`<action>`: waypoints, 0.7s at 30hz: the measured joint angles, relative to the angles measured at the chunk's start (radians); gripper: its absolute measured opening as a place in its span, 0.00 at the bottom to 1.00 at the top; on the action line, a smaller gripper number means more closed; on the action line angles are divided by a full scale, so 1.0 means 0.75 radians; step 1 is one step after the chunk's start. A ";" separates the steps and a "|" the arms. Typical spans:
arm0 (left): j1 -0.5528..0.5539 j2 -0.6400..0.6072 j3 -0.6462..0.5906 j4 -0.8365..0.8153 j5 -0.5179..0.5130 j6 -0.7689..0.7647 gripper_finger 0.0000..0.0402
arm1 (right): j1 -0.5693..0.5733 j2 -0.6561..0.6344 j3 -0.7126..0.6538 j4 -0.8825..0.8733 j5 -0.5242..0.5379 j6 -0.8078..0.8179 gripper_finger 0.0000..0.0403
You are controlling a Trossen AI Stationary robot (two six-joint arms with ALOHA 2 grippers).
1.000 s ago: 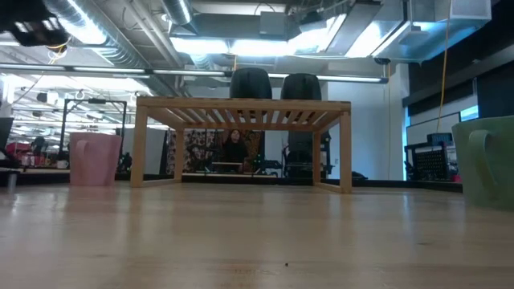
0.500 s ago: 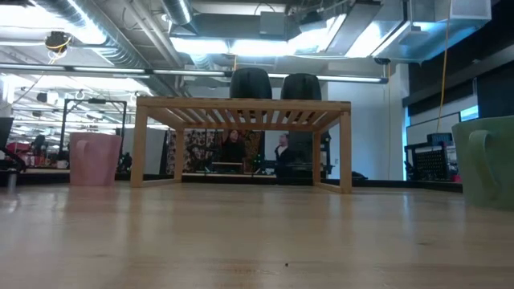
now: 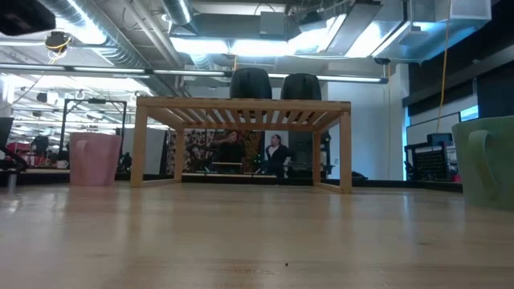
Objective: Place coffee mugs
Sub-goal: Put the orange black mug on the shelf
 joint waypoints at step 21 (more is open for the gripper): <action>0.019 0.057 -0.003 -0.027 0.012 0.018 0.31 | 0.000 0.001 0.000 0.000 0.000 -0.008 0.58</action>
